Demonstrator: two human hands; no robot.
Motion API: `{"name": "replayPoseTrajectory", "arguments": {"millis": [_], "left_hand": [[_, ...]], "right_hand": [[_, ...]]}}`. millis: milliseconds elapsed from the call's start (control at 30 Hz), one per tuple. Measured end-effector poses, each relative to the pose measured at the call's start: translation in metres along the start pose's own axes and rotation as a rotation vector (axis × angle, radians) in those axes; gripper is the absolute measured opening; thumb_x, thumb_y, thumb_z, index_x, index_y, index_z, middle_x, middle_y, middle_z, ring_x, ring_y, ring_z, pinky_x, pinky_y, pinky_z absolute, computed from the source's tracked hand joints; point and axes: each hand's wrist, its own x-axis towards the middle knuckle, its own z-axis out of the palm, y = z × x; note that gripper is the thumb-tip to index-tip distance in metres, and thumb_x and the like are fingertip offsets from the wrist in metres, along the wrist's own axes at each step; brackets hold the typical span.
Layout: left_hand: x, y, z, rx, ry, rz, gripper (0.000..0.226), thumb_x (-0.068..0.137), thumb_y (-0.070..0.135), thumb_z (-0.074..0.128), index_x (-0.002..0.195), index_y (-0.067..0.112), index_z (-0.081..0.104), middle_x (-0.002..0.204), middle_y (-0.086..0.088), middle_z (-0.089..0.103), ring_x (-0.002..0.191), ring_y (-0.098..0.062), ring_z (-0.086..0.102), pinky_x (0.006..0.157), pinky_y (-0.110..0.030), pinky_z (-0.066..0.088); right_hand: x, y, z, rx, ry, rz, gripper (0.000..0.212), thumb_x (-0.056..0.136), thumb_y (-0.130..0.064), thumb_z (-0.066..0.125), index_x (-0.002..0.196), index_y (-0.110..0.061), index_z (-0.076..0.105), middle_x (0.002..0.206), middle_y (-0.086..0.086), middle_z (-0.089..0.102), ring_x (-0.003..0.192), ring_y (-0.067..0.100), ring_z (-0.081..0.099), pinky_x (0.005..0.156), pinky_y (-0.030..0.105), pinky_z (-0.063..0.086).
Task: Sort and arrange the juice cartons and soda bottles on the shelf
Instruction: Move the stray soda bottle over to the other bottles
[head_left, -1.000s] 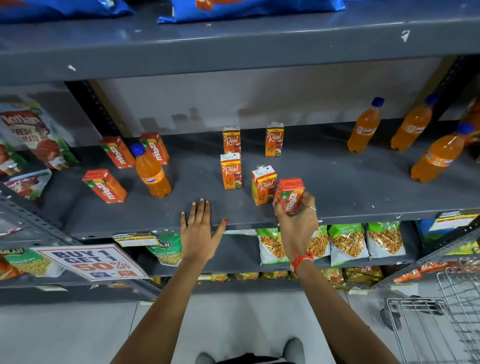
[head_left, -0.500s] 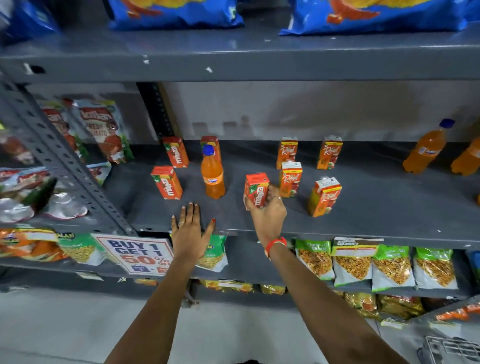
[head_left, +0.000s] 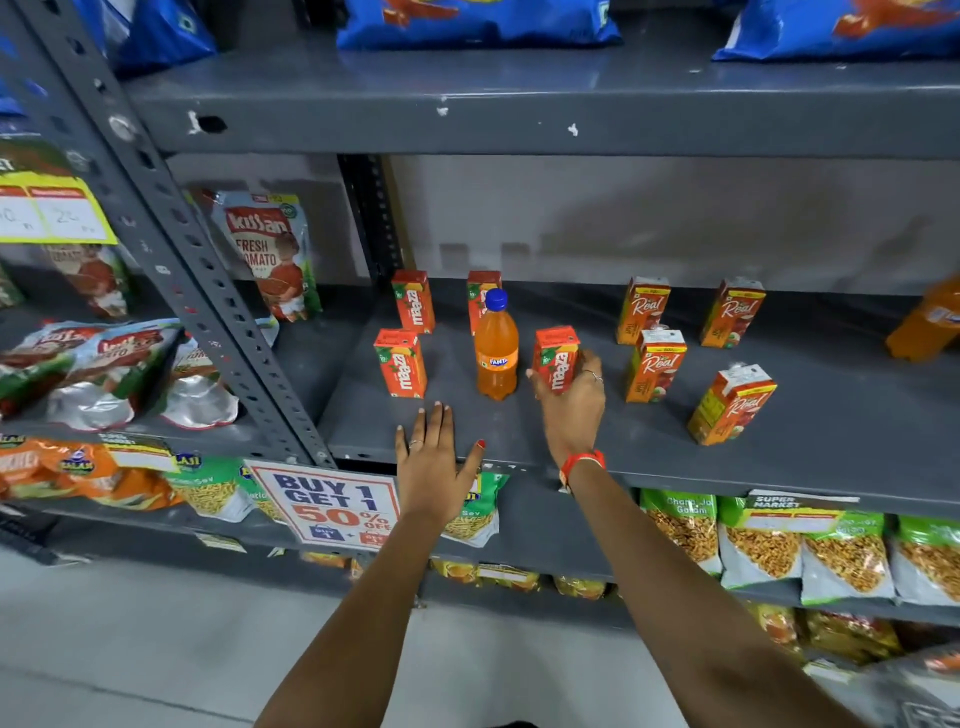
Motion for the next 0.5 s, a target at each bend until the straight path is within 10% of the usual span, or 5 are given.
{"name": "replayPoseTrajectory", "arguments": {"millis": [200,500], "left_hand": [[0.0,-0.001,0.001,-0.028,0.014,0.013,0.071,0.088,0.059,0.024,0.142,0.013,0.022,0.152,-0.006,0.029,0.143,-0.024,0.016,0.116,-0.046,0.001],[0.0,0.0,0.0,-0.002,-0.016,0.015,0.073,0.087,0.06,0.02,0.143,0.014,0.018,0.153,-0.006,0.025,0.143,-0.025,0.014,0.115,-0.045,-0.001]], "right_hand": [[-0.005,-0.044,-0.006,0.023,0.116,-0.243,0.077,0.071,-0.034,0.077,0.135,-0.02,0.036,0.138,0.009,0.043,0.13,0.02,0.036,0.099,0.023,0.034],[0.03,-0.09,0.021,-0.23,-0.462,-0.169,0.063,0.069,-0.024,0.08,0.122,-0.01,0.048,0.124,0.014,0.059,0.112,0.03,0.057,0.088,0.034,0.048]]}}
